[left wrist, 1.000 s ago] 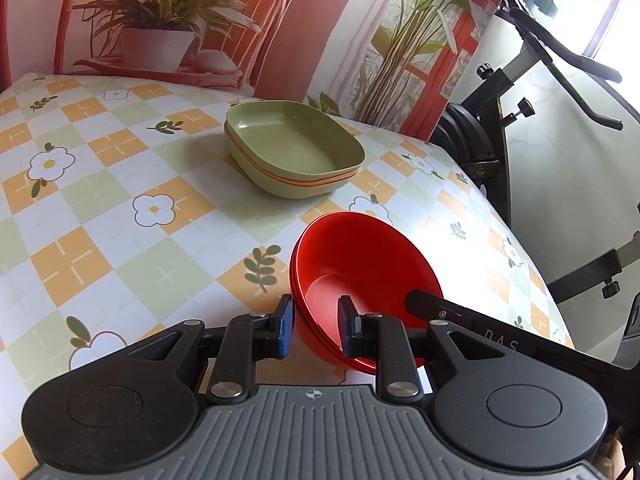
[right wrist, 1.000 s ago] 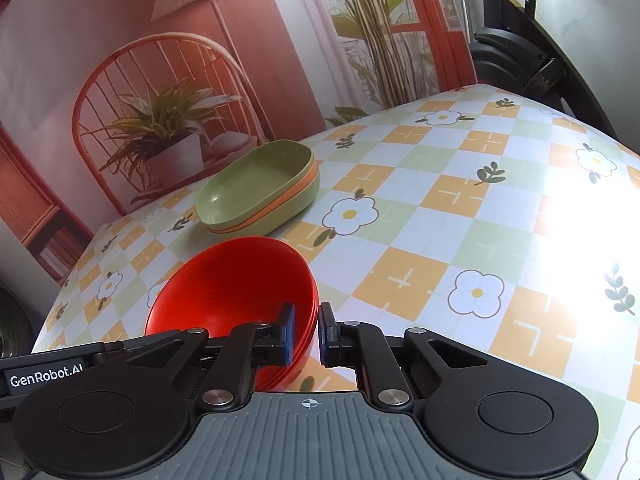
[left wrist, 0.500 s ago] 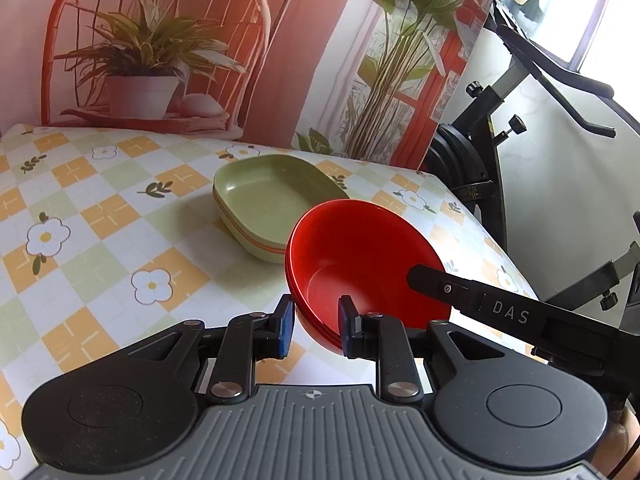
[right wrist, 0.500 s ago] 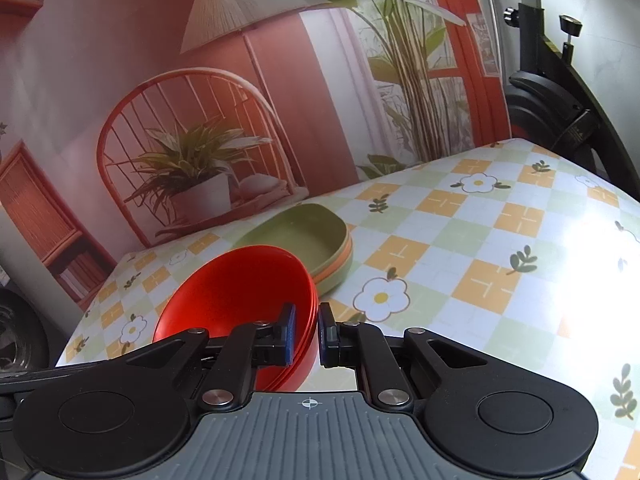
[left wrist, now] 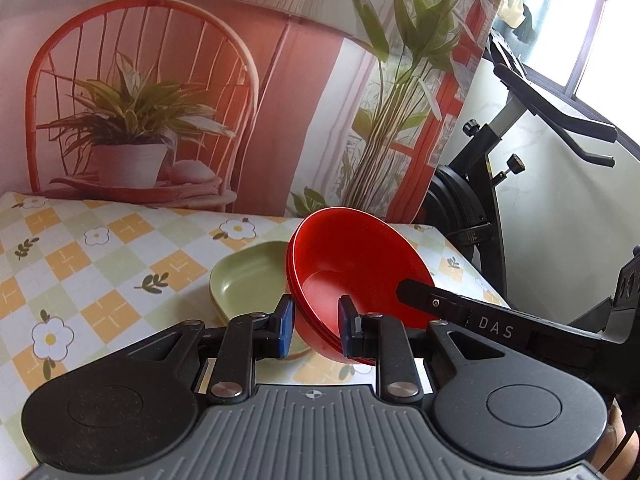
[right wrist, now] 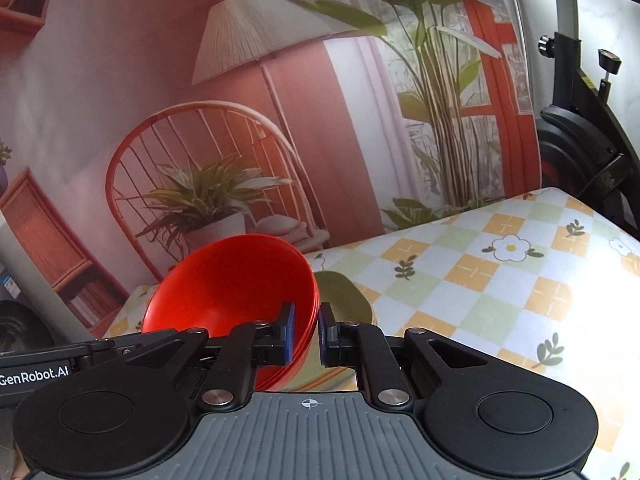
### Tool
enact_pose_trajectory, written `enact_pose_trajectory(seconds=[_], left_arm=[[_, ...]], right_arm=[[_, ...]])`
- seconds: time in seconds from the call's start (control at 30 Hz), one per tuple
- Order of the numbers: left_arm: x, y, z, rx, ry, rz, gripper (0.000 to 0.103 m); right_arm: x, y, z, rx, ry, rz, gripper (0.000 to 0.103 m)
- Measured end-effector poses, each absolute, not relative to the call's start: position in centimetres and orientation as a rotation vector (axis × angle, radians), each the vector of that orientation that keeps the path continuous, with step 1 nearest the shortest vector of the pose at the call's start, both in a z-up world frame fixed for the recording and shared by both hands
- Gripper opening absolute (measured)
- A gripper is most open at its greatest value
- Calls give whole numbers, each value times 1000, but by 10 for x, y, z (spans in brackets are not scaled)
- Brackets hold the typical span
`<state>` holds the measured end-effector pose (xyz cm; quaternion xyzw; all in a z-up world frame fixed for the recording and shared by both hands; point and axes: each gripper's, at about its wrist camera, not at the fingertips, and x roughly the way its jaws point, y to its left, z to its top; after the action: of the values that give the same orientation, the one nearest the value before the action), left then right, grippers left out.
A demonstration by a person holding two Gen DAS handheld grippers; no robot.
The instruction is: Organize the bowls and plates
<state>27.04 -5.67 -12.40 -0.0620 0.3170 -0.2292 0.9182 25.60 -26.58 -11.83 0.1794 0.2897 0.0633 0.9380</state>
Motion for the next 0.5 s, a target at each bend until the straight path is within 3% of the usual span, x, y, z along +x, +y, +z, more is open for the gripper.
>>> enact_pose_trajectory(seconds=[0.27, 0.5], left_arm=[[301, -67, -109, -100, 624, -475, 24], [337, -65, -128, -121, 690, -455, 24]], right_arm=[[296, -267, -109, 335, 590, 124, 11], [330, -259, -123, 289, 633, 117, 12]])
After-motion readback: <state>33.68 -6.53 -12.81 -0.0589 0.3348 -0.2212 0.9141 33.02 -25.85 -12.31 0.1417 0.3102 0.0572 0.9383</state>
